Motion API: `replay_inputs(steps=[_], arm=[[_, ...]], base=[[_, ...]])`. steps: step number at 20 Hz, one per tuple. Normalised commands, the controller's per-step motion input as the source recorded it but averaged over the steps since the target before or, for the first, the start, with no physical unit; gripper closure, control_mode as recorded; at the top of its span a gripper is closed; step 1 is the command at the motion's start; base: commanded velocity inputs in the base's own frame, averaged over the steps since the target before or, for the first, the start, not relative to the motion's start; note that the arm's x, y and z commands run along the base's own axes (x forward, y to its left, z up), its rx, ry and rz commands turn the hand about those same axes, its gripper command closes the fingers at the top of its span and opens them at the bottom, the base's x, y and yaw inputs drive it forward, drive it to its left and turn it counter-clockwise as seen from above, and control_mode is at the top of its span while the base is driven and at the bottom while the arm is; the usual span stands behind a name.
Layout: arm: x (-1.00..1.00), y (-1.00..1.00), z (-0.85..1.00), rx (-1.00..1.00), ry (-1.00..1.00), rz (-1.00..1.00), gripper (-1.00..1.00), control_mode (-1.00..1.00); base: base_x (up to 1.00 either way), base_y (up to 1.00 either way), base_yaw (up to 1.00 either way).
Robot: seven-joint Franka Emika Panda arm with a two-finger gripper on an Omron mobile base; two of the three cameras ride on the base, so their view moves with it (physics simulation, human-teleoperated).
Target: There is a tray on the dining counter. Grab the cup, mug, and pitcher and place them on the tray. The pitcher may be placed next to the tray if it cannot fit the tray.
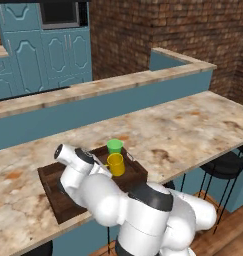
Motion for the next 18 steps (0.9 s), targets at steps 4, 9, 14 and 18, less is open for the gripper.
replay_inputs(steps=[4,9,14,18], arm=[[-0.27,-0.12,0.06,0.0,-0.06,0.02,-1.0,-1.0],[-0.11,0.0,0.28,0.0,-0.06,0.03,-1.0,-1.0],[-0.06,0.15,0.58,0.0,-0.05,0.05,-1.0,-1.0],[-0.13,0.15,0.79,0.0,0.04,0.13,-1.0,-1.0]], base=[[0.0,0.0,0.0],[0.0,0.0,0.0],[0.0,0.0,0.0],[0.0,0.0,0.0]])
